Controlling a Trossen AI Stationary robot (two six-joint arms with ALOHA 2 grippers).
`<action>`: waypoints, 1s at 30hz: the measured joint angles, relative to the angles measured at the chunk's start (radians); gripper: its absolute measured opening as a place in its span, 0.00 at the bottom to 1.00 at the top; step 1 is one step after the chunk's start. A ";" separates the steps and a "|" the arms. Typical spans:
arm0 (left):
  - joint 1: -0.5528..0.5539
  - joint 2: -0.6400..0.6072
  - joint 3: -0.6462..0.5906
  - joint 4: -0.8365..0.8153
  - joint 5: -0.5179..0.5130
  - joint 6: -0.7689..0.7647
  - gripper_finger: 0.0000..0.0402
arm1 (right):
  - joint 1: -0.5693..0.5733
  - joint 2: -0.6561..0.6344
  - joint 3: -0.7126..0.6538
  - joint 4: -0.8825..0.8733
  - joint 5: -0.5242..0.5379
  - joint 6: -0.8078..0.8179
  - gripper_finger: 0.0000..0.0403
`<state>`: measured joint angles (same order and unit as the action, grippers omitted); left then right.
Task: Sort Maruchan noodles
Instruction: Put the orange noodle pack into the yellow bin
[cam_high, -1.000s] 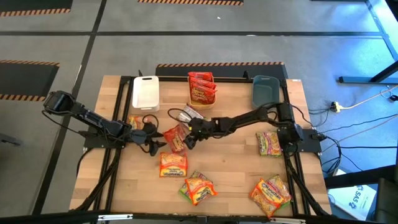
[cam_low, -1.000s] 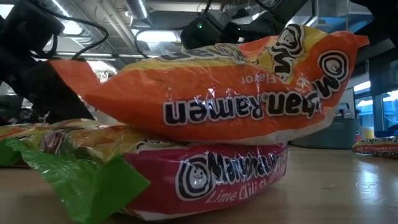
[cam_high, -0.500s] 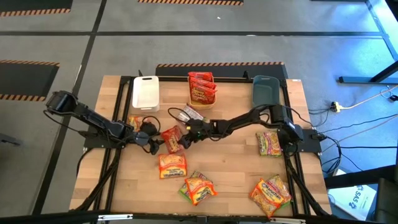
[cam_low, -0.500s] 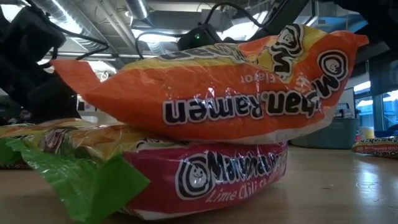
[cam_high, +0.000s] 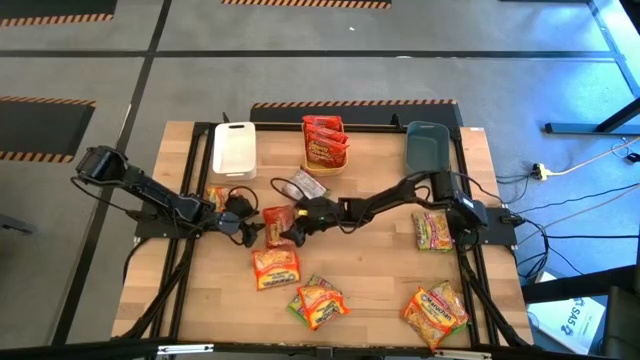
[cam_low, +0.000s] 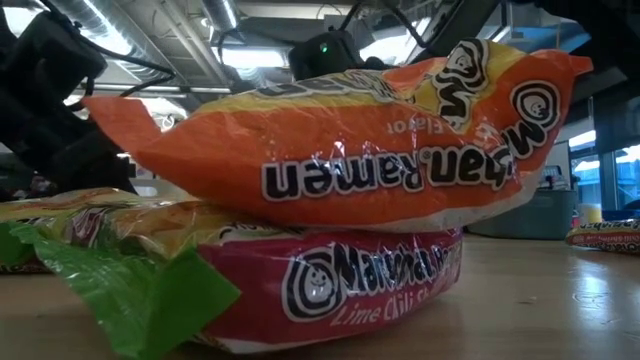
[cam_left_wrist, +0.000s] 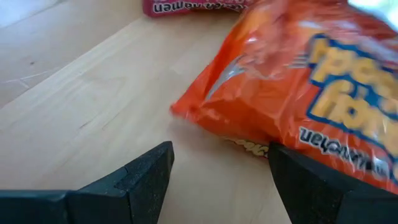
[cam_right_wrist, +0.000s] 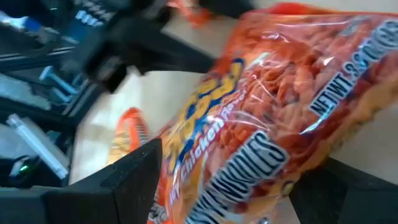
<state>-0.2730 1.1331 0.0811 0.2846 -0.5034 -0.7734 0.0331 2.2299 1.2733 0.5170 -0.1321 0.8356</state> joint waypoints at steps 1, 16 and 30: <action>0.000 0.000 0.000 0.001 -0.003 0.000 0.66 | 0.002 0.000 0.000 0.018 0.000 -0.009 0.72; 0.002 0.001 -0.003 0.077 -0.037 0.024 0.66 | 0.012 -0.009 0.004 0.062 0.067 -0.055 0.57; 0.001 0.000 -0.002 0.078 -0.032 0.025 0.66 | 0.009 -0.009 0.004 0.036 0.040 -0.036 0.49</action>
<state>-0.2722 1.1336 0.0789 0.3622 -0.5350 -0.7483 0.0418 2.2208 1.2774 0.5535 -0.0917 0.7992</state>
